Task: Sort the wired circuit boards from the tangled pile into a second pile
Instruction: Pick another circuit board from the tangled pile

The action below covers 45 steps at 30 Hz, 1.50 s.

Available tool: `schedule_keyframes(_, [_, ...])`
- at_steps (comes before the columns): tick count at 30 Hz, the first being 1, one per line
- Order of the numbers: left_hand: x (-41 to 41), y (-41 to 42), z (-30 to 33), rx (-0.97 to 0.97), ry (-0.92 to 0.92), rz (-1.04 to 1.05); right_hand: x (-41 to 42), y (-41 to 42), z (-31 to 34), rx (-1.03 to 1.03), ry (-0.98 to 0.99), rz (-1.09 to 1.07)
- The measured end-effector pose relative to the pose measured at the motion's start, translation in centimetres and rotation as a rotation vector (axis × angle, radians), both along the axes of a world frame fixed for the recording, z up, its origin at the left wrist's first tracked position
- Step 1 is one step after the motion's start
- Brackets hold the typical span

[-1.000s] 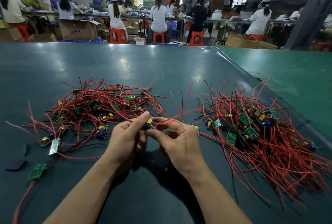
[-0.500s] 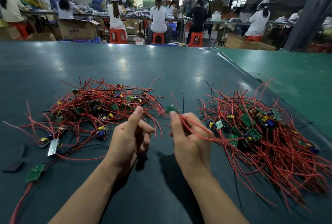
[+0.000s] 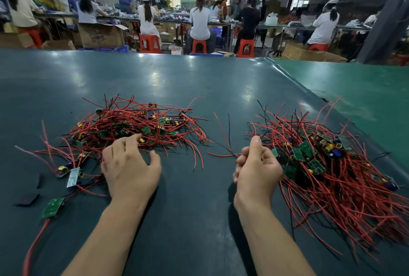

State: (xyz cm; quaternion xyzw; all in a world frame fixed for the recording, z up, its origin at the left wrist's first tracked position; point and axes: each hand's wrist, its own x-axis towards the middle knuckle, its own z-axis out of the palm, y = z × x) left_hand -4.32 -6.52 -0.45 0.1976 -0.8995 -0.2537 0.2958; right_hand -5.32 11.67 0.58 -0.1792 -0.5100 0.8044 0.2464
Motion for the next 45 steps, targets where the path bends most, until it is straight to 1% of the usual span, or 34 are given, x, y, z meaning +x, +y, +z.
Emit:
schedule_keyframes(1, [0.0,-0.2,0.0,0.005,-0.084,0.012,0.0,0.1,-0.1,0.002,-0.004,-0.007])
schedule_keyframes(3, [-0.1,-0.3,-0.1,-0.040,-0.154,-0.001,-0.1,0.3,-0.2,0.006,-0.019,-0.014])
schedule_keyframes(6, [-0.3,-0.5,-0.1,-0.050,-0.132,-0.023,-0.4,0.0,-0.3,0.030,-0.038,0.002])
schedule_keyframes(9, [-0.4,-0.9,0.3,0.101,-0.045,0.022,-0.7,-0.3,-0.4,0.091,-0.036,0.017])
schedule_keyframes(10, [-0.5,-1.1,0.4,0.124,-0.047,0.032,-0.8,-0.4,-0.5,0.111,-0.032,0.023])
schedule_keyframes(12, [-0.7,-1.3,0.3,0.090,-0.107,0.029,-0.9,-0.6,-0.5,0.154,-0.021,0.044])
schedule_keyframes(14, [-0.9,-1.3,0.1,0.068,-0.104,0.024,-0.9,-0.7,-0.7,0.191,-0.011,0.068])
schedule_keyframes(17, [-1.0,-1.3,0.1,0.096,-0.011,0.069,-0.7,-0.7,-0.8,0.229,-0.008,0.095])
schedule_keyframes(21, [-0.8,-1.3,0.3,0.141,0.165,0.118,-0.8,-0.5,-0.7,0.206,-0.012,0.094])
schedule_keyframes(24, [-0.3,-0.9,0.7,0.100,0.288,0.156,-0.8,-0.5,-0.8,0.200,-0.018,0.082])
schedule_keyframes(25, [-0.2,-0.8,1.0,0.067,0.365,0.144,-0.8,-0.5,-0.8,0.208,-0.017,0.078])
schedule_keyframes(27, [0.0,-0.5,1.3,-0.070,0.604,-0.008,-0.8,-0.6,-0.7,0.260,-0.002,0.097])
schedule_keyframes(28, [0.2,-0.1,1.3,-0.152,0.708,-0.130,-0.7,-0.7,-0.5,0.286,0.014,0.155])
schedule_keyframes(29, [0.4,0.6,1.2,-0.214,0.773,-0.258,-0.5,-0.9,-0.3,0.295,0.033,0.264])
schedule_keyframes(30, [0.7,1.4,1.2,-0.245,0.798,-0.382,-0.2,-1.3,-0.1,0.281,0.051,0.411])
schedule_keyframes(32, [1.0,2.8,1.0,-0.245,0.762,-0.600,0.4,-2.2,0.3,0.198,0.084,0.703])
schedule_keyframes(33, [1.1,3.3,0.9,-0.218,0.725,-0.682,0.6,-2.5,0.4,0.161,0.106,0.784])
schedule_keyframes(34, [1.1,3.6,0.8,-0.175,0.689,-0.739,0.7,-2.5,0.5,0.133,0.131,0.816])
schedule_keyframes(35, [1.1,3.8,0.8,-0.130,0.661,-0.771,0.7,-2.4,0.5,0.113,0.156,0.817])
schedule_keyframes(37, [1.0,3.9,0.7,-0.068,0.636,-0.761,0.6,-2.1,0.6,0.121,0.182,0.785])
schedule_keyframes(38, [0.9,4.0,0.8,-0.068,0.632,-0.730,0.5,-2.0,0.6,0.136,0.181,0.762])
schedule_keyframes(40, [1.0,4.4,0.9,-0.144,0.667,-0.666,0.3,-2.0,0.8,0.109,0.152,0.704])
schedule_keyframes(41, [1.0,4.4,0.8,-0.165,0.697,-0.649,0.2,-2.0,1.0,0.065,0.136,0.673])
schedule_keyframes(43, [1.4,4.5,0.4,-0.101,0.692,-0.668,-0.2,-1.4,1.5,-0.052,0.106,0.621])
schedule_keyframes(45, [1.6,4.5,0.1,0.027,0.542,-0.696,-0.6,-0.7,2.0,-0.183,0.093,0.592])
